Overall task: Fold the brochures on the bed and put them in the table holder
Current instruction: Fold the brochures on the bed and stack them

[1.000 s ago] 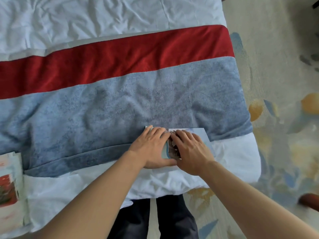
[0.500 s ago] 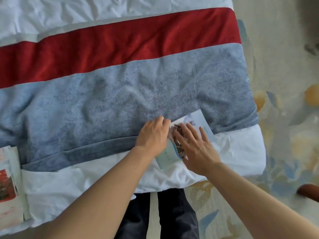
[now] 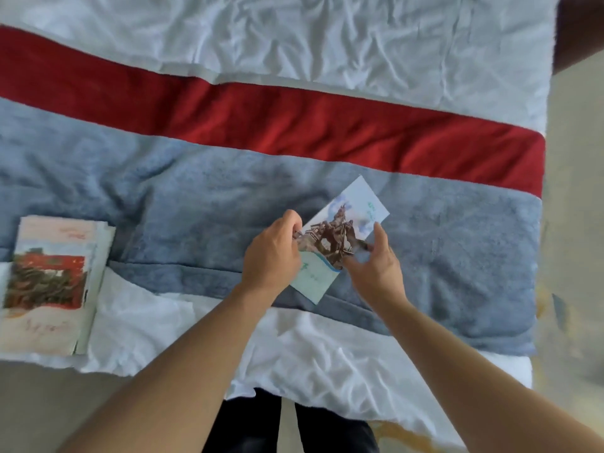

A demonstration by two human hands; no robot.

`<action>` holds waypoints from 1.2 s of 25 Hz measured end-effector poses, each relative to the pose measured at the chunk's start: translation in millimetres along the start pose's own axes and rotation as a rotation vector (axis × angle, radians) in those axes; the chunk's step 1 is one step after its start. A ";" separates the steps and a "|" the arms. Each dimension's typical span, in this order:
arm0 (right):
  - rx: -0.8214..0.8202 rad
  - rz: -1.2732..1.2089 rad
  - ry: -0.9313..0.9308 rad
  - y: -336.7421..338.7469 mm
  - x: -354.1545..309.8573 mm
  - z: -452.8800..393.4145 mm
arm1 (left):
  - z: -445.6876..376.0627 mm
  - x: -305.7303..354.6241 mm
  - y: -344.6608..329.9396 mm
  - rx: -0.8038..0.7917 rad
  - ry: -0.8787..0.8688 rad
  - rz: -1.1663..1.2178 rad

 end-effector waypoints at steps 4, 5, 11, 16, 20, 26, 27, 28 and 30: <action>-0.032 -0.090 0.097 -24.6 -44.7 -11.4 | 7.1 -23.2 21.0 0.114 0.109 0.055; -0.032 -0.098 0.104 -29.9 -54.7 -12.8 | 10.5 -27.5 26.8 0.131 0.121 0.061; -0.069 -0.110 0.185 -70.0 -104.1 -0.3 | 32.9 -57.4 65.2 0.227 0.184 0.160; -0.093 -0.080 0.256 -112.1 -137.2 18.1 | 43.3 -118.2 90.3 0.207 0.341 0.394; -0.083 0.015 0.342 -149.7 -168.0 45.8 | 63.6 -164.4 131.6 0.328 0.279 0.120; -0.123 0.083 0.436 -235.9 -223.8 109.6 | 106.1 -249.0 191.2 0.318 0.169 -0.227; -0.136 0.108 0.461 -249.2 -232.1 119.8 | 114.5 -264.8 198.0 0.310 0.180 -0.246; -0.150 0.140 0.493 -262.0 -239.8 129.3 | 122.5 -279.5 204.0 0.307 0.196 -0.262; -0.184 0.213 0.554 -286.5 -253.3 145.7 | 135.4 -306.1 214.3 0.299 0.233 -0.294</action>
Point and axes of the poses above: each hand's wrist, its own z-axis away from the middle knuckle, its own y-axis out of the back of the hand, x = y × z, the point moved 6 cm from there along -z, towards the middle knuckle, and after that the axes turned 2 degrees about y, right-handed, at the moved point
